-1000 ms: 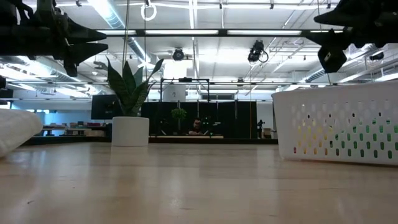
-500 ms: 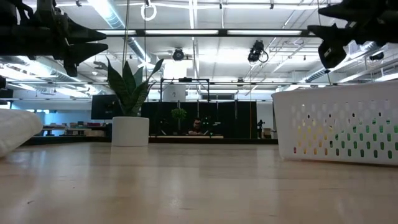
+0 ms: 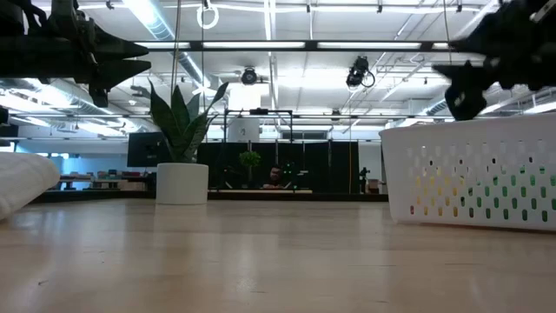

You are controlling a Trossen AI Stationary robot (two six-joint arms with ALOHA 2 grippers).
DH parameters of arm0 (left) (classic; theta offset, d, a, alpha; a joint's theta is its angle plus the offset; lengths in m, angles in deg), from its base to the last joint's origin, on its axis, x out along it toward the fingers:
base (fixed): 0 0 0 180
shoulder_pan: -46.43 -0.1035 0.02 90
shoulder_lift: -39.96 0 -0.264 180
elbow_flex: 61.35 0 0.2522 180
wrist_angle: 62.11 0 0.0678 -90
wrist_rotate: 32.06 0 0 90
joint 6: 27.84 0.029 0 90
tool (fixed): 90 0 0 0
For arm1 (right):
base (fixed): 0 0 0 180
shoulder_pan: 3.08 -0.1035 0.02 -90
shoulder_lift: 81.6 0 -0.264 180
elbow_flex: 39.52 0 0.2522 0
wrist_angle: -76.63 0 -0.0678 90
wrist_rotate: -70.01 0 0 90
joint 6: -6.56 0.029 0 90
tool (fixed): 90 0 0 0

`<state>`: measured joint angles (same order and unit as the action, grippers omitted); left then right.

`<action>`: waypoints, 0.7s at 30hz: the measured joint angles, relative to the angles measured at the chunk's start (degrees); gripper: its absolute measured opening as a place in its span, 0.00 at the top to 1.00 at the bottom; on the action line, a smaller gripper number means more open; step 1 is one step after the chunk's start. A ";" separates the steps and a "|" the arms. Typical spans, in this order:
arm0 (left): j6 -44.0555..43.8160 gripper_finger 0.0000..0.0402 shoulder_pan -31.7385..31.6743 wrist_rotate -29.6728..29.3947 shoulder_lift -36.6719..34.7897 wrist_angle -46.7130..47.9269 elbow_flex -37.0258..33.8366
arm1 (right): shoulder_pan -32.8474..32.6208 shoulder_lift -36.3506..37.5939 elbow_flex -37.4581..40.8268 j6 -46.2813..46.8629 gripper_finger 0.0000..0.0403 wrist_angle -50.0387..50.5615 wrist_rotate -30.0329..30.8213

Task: Pick and placing Produce into tupperware
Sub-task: Return to Home Position

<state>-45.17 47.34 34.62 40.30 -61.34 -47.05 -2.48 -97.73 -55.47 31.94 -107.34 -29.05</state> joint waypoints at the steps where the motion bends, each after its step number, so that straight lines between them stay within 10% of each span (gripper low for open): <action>1: -0.02 0.65 0.00 0.01 0.00 -0.01 0.00 | 0.00 -0.01 0.17 0.55 0.59 2.25 1.24; 21: -0.01 0.62 0.00 0.01 0.00 -0.01 -0.02 | 0.00 -1.01 1.26 6.47 0.59 17.12 10.37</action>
<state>-45.19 47.34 34.63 40.30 -61.35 -47.08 -2.48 -98.74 -54.21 38.41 -90.22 -18.68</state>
